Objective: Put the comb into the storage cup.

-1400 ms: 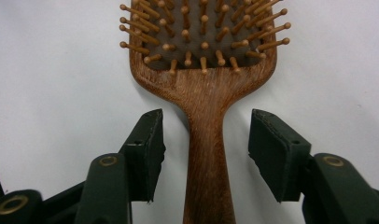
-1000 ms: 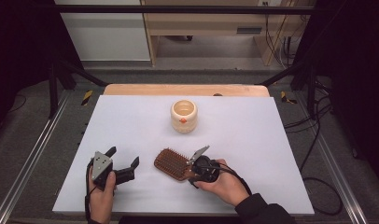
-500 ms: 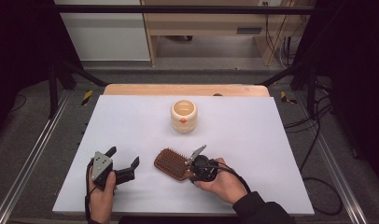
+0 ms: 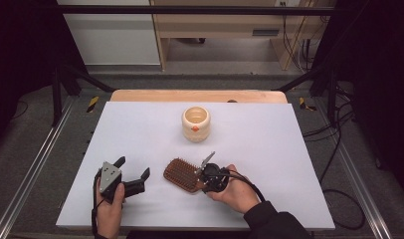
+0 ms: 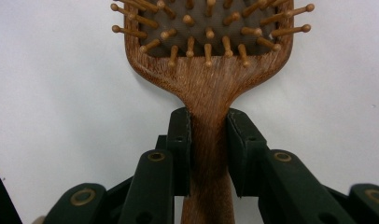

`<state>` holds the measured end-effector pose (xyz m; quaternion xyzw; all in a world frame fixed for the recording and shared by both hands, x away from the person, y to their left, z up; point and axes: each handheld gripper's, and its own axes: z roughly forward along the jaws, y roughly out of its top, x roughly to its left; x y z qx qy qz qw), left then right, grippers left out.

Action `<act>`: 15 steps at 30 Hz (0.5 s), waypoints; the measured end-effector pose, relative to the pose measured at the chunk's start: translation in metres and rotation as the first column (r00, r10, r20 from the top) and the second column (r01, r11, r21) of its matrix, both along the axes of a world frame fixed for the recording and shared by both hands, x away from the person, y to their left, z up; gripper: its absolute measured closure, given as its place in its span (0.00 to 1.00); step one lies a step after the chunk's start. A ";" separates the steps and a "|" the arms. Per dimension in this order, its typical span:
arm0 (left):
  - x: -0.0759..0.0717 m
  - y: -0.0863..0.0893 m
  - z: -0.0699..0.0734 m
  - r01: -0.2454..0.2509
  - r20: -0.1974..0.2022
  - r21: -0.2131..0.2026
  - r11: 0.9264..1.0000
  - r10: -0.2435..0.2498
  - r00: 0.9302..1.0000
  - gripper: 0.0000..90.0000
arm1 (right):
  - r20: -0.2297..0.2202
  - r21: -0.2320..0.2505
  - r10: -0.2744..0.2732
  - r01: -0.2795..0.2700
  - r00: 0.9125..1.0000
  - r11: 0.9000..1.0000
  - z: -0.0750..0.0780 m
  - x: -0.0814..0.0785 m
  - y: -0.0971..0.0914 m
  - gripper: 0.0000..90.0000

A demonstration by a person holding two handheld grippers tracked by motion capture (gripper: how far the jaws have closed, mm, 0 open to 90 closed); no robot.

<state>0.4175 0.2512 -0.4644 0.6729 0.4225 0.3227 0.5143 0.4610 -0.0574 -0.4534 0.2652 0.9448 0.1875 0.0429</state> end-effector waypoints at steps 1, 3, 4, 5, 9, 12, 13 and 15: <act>0.000 0.000 0.000 0.000 0.000 0.000 1.000 0.000 1.000 0.04 | 0.001 0.000 -0.002 0.002 1.000 1.000 0.000 0.000 0.000 0.81; 0.000 0.001 0.000 -0.001 0.001 -0.005 1.000 0.001 1.000 0.04 | 0.013 0.001 0.002 -0.002 1.000 1.000 0.000 -0.002 0.000 0.81; 0.000 0.001 0.000 -0.002 -0.001 -0.005 1.000 0.002 1.000 0.04 | 0.023 0.007 0.008 -0.008 1.000 1.000 0.000 -0.003 -0.001 0.81; 0.000 0.002 0.001 -0.003 -0.001 -0.009 1.000 0.003 1.000 0.04 | 0.028 0.017 0.006 -0.007 1.000 1.000 -0.001 -0.004 -0.002 0.81; -0.001 0.002 0.002 0.008 -0.003 -0.036 0.999 -0.008 1.000 0.04 | 0.060 0.067 0.005 -0.009 0.998 0.998 -0.002 -0.006 -0.009 0.81; -0.001 -0.001 0.003 0.029 -0.015 -0.065 0.997 -0.031 0.999 0.04 | 0.099 0.102 -0.014 0.004 0.995 0.995 0.000 -0.005 -0.017 0.81; -0.002 -0.003 0.004 0.040 -0.017 -0.077 0.996 -0.041 0.999 0.04 | 0.106 0.122 -0.029 0.016 0.994 0.992 0.001 -0.004 -0.020 0.81; -0.002 -0.007 0.005 0.051 -0.020 -0.083 0.995 -0.053 0.998 0.04 | 0.114 0.149 -0.046 0.029 0.992 0.988 0.004 0.001 -0.028 0.81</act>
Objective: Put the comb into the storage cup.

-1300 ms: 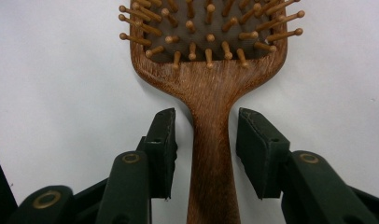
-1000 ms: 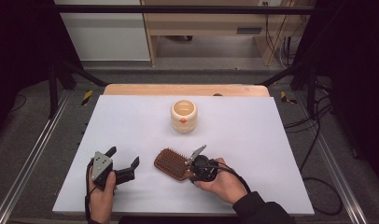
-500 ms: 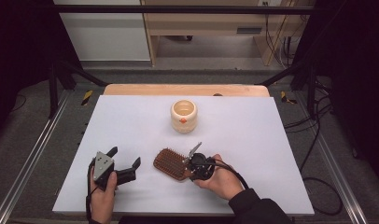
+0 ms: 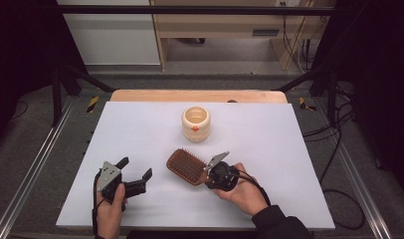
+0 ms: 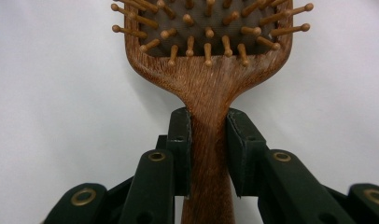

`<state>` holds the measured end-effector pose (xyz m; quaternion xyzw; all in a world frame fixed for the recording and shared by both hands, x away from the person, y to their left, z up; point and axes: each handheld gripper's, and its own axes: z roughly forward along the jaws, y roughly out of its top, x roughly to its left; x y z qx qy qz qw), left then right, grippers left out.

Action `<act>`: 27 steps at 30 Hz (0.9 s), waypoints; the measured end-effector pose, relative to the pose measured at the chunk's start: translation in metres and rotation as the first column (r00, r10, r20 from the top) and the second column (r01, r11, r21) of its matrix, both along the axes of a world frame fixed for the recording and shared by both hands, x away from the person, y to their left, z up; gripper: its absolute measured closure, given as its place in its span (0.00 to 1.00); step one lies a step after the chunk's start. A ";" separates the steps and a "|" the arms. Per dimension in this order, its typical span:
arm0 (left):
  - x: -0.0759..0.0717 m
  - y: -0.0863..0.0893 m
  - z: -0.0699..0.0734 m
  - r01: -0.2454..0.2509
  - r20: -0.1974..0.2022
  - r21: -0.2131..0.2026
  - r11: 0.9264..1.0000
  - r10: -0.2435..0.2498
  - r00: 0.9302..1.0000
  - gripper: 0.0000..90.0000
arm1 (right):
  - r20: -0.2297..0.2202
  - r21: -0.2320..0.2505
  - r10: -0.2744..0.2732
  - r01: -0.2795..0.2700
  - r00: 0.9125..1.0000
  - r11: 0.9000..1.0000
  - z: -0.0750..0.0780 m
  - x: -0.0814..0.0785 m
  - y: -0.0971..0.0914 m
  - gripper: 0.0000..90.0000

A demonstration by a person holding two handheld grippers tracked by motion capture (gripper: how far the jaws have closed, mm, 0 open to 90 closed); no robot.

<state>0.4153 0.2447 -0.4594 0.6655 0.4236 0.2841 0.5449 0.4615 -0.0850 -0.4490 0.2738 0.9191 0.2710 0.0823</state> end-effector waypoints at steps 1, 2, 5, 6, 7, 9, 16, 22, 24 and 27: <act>0.000 -0.002 0.001 0.005 0.002 0.002 1.000 -0.005 1.000 0.04 | 0.013 0.009 -0.013 0.013 1.000 1.000 0.001 0.002 -0.004 0.81; -0.001 -0.003 0.001 0.009 0.004 0.001 1.000 -0.009 1.000 0.04 | 0.022 0.016 -0.020 0.019 1.000 1.000 0.002 0.004 -0.008 0.81; 0.000 -0.008 0.003 0.027 0.002 -0.011 1.000 -0.027 1.000 0.04 | 0.053 0.047 -0.042 0.039 0.998 0.998 0.006 0.008 -0.020 0.81; 0.000 -0.010 0.004 0.034 0.000 -0.013 0.999 -0.034 0.999 0.04 | 0.069 0.056 -0.049 0.045 0.996 0.997 0.007 0.009 -0.024 0.81; 0.001 -0.012 0.005 0.046 -0.006 -0.013 0.999 -0.046 0.999 0.04 | 0.084 0.066 -0.056 0.051 0.995 0.997 0.008 0.010 -0.027 0.81; 0.003 -0.017 0.009 0.067 -0.009 -0.014 0.998 -0.067 0.998 0.04 | 0.110 0.088 -0.081 0.071 0.991 0.994 0.010 0.011 -0.034 0.81; 0.015 -0.042 0.028 0.151 0.002 -0.010 0.988 -0.151 0.988 0.04 | 0.184 0.181 -0.159 0.125 0.970 0.975 0.013 0.021 -0.054 0.81; 0.028 -0.069 0.048 0.215 0.010 -0.022 0.976 -0.215 0.977 0.04 | 0.225 0.268 -0.201 0.138 0.953 0.953 0.018 0.027 -0.067 0.81; 0.033 -0.077 0.054 0.231 0.022 -0.023 0.973 -0.230 0.973 0.04 | 0.240 0.283 -0.211 0.139 0.948 0.949 0.018 0.027 -0.069 0.81; 0.044 -0.090 0.064 0.265 0.030 -0.041 0.963 -0.264 0.964 0.04 | 0.263 0.314 -0.227 0.140 0.938 0.939 0.018 0.030 -0.070 0.81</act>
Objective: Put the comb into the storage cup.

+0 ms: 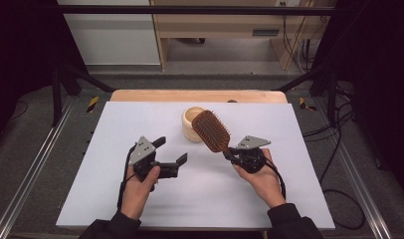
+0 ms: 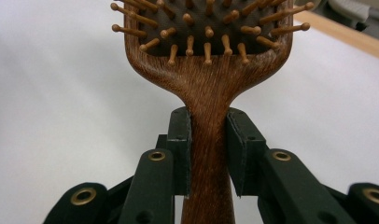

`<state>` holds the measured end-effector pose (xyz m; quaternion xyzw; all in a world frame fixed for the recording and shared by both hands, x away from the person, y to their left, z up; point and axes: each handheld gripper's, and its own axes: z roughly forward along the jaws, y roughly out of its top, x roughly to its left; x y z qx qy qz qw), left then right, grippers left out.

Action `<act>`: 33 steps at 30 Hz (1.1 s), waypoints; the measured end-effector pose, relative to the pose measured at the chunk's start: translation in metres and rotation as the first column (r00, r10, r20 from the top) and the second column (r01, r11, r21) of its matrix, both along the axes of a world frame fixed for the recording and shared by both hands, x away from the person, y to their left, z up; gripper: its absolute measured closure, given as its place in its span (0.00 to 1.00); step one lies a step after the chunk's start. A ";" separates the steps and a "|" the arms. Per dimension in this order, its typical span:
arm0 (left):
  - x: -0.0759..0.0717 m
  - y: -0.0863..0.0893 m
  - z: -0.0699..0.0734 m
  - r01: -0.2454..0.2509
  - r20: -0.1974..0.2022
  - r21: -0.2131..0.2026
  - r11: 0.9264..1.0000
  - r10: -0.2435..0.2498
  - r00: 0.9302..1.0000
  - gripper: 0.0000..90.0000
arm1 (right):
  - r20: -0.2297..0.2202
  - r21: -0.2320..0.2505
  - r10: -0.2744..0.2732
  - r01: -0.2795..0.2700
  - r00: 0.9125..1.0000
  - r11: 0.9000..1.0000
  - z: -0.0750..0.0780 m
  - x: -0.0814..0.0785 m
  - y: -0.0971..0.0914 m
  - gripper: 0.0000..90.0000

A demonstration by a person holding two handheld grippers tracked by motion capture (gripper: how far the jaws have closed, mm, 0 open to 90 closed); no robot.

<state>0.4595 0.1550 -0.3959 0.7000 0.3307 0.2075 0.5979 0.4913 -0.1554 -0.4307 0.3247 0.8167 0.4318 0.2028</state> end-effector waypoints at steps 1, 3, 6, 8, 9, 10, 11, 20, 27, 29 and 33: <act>0.004 -0.004 0.003 0.008 -0.001 -0.010 1.000 -0.008 1.000 0.04 | 0.009 0.011 -0.004 0.004 1.000 1.000 0.000 0.001 0.000 0.81; 0.011 -0.011 0.007 0.017 0.001 -0.016 1.000 -0.017 1.000 0.04 | 0.024 0.037 -0.009 0.008 1.000 0.999 0.001 0.004 -0.001 0.81; 0.016 -0.021 0.007 0.022 0.024 0.011 1.000 -0.022 0.999 0.04 | 0.049 0.068 -0.012 0.009 0.999 0.998 0.002 0.006 -0.001 0.81; 0.018 -0.027 0.008 0.026 0.032 0.004 1.000 -0.027 0.999 0.04 | 0.061 0.084 -0.018 0.013 0.998 0.996 0.003 0.007 0.000 0.81; 0.020 -0.030 0.009 0.031 0.032 -0.004 1.000 -0.031 0.999 0.04 | 0.077 0.090 -0.020 0.013 0.997 0.996 0.003 0.008 0.000 0.81; 0.022 -0.033 0.011 0.034 0.033 -0.009 0.999 -0.034 0.999 0.04 | 0.083 0.102 -0.018 0.010 0.996 0.995 0.003 0.009 0.000 0.81; 0.024 -0.035 0.012 0.035 0.030 -0.018 0.999 -0.034 0.999 0.04 | 0.087 0.109 -0.020 0.010 0.996 0.994 0.004 0.010 0.000 0.81; 0.036 -0.044 0.024 0.043 0.006 -0.067 0.997 -0.043 0.999 0.05 | 0.120 0.120 -0.012 -0.003 0.993 0.993 0.014 0.012 0.004 0.81; 0.040 -0.039 0.030 0.044 -0.015 -0.125 0.991 -0.046 0.999 0.05 | 0.158 0.156 -0.009 -0.016 0.987 0.988 0.017 0.007 0.007 0.81; 0.041 -0.037 0.031 0.049 -0.030 -0.153 0.987 -0.054 0.998 0.05 | 0.169 0.163 -0.005 -0.023 0.986 0.986 0.018 0.005 0.008 0.81; 0.043 -0.036 0.033 0.059 -0.051 -0.219 0.974 -0.072 0.996 0.05 | 0.195 0.171 0.005 -0.039 0.981 0.984 0.022 0.000 0.013 0.81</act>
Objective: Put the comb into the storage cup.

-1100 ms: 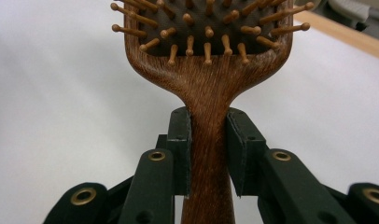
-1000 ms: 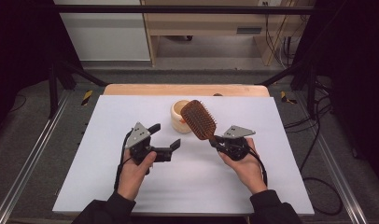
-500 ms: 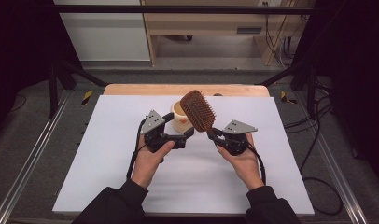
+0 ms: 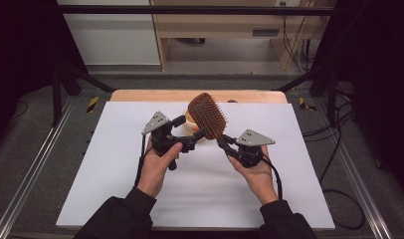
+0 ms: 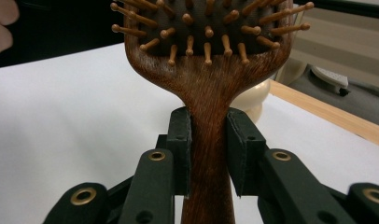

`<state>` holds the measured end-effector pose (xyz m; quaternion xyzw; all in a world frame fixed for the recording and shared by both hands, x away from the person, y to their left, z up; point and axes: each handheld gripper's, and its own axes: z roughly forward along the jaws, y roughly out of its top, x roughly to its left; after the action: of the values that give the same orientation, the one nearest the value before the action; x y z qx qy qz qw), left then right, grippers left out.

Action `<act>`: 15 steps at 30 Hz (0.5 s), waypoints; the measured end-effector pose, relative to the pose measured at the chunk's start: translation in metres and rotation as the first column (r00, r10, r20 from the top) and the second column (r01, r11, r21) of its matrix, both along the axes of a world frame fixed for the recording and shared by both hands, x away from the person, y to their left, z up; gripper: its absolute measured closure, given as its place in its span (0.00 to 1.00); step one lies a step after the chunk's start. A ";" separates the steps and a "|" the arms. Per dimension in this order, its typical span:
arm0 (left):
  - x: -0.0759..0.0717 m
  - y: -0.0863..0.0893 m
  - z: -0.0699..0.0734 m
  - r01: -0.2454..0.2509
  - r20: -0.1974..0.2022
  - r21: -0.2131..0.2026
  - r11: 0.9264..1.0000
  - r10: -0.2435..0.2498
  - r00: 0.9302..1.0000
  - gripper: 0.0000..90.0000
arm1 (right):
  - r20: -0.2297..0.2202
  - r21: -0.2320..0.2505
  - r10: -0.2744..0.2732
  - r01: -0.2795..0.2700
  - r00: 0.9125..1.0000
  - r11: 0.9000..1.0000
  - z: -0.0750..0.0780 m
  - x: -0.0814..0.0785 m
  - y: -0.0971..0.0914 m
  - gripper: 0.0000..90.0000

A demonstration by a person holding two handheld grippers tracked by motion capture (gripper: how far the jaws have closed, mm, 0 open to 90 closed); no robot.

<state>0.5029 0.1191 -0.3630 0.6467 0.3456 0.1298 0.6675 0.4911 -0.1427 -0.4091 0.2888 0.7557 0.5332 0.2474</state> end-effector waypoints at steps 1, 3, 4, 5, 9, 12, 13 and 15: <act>0.000 -0.001 0.001 0.002 0.003 0.000 1.000 -0.002 1.000 0.05 | 0.003 0.002 0.001 -0.001 1.000 1.000 0.000 -0.001 0.001 0.81; 0.000 -0.002 0.003 0.006 0.008 0.002 1.000 -0.006 1.000 0.05 | 0.007 0.005 0.006 -0.006 1.000 1.000 0.001 -0.003 0.003 0.81; 0.000 -0.003 0.003 0.007 0.007 0.000 1.000 -0.007 1.000 0.05 | 0.007 0.006 0.008 -0.008 1.000 1.000 0.001 -0.003 0.005 0.81; 0.000 -0.004 0.004 0.006 0.006 0.000 1.000 -0.006 1.000 0.05 | 0.009 0.005 0.012 -0.012 1.000 1.000 0.000 -0.004 0.006 0.81; 0.002 -0.006 0.004 0.000 0.000 -0.008 1.000 0.000 1.000 0.05 | 0.013 0.008 0.014 -0.014 1.000 1.000 -0.001 -0.004 0.009 0.81; 0.003 -0.006 0.005 -0.004 -0.006 -0.024 1.000 0.004 1.000 0.06 | 0.015 0.009 0.017 -0.018 1.000 1.000 -0.002 -0.004 0.011 0.81; 0.004 -0.007 0.005 -0.004 -0.005 -0.021 1.000 0.004 1.000 0.07 | 0.015 0.009 0.020 -0.021 1.000 1.000 -0.002 -0.005 0.011 0.81; 0.005 -0.008 0.005 -0.007 -0.005 -0.014 1.000 0.007 1.000 0.07 | 0.018 0.013 0.025 -0.025 1.000 1.000 -0.002 -0.005 0.012 0.81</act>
<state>0.5077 0.1110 -0.3578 0.6412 0.3503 0.1280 0.6707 0.4859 -0.1306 -0.4110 0.2763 0.7536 0.5436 0.2456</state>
